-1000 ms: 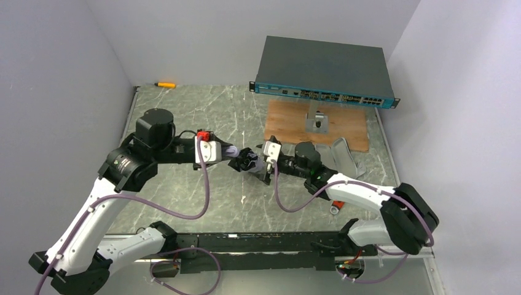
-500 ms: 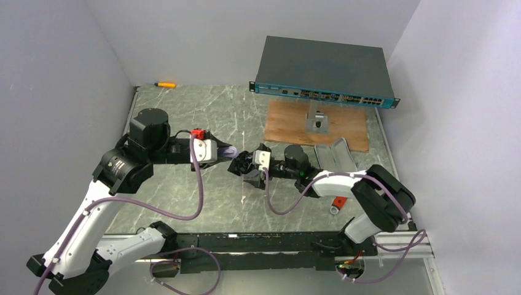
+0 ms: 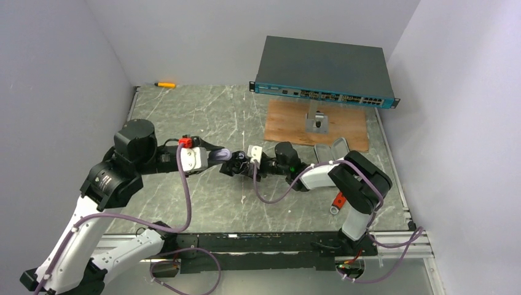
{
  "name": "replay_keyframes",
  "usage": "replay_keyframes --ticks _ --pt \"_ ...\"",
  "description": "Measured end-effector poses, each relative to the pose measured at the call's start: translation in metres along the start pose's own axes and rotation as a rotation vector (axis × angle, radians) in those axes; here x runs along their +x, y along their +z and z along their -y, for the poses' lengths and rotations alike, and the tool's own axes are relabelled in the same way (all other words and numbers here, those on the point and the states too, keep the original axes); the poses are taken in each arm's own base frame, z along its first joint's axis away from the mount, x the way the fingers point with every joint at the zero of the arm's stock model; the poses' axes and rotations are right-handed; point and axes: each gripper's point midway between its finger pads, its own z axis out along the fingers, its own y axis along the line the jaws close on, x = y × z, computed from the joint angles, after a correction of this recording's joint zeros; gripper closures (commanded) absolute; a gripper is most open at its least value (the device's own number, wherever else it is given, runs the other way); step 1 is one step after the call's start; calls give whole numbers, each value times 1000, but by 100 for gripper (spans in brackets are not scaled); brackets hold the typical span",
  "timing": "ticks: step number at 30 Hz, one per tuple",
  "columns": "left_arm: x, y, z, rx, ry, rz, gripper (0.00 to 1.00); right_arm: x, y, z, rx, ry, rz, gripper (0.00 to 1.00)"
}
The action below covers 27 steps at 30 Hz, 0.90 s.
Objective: Open the umbrella
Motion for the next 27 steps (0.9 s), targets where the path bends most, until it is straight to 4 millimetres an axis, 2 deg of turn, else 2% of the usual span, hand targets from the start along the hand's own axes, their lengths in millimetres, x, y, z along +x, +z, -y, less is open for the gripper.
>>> replay_keyframes --ticks 1,2,5,8,9,10,14,15,19,23,25,27 --pt "1 -2 -1 -18 -1 -2 100 1 0 0 0 9 -4 85" --pt "2 -3 -2 -36 -9 -2 100 1 0 0 -2 15 -8 98" --pt "4 -5 -11 -89 -39 0 100 2 -5 -1 -7 16 -20 100" --pt "0 -4 -18 -109 -62 23 100 0 -19 -4 -5 25 -38 100" --pt "-2 -3 -18 -106 -68 31 97 -1 -23 -5 -5 29 -43 100" --pt "-4 -3 -18 -101 -72 38 84 -2 -29 -6 -5 36 -52 100" --pt "-5 -1 -20 -105 -69 44 9 -3 -52 -10 -11 54 -113 100" --pt "-3 -2 -24 -123 -59 35 1 -4 -58 -14 -27 70 -135 100" --pt "18 -5 -41 -224 -74 -29 0 -17 -77 -25 -86 130 -200 100" --pt "46 -17 -67 -372 -78 -102 0 -29 -98 -36 -135 204 -253 100" --pt "47 -26 -84 -450 -51 -115 0 -29 -106 -42 -159 253 -286 100" --pt "40 -39 -105 -557 -1 -113 0 -26 -115 -50 -183 316 -329 100"
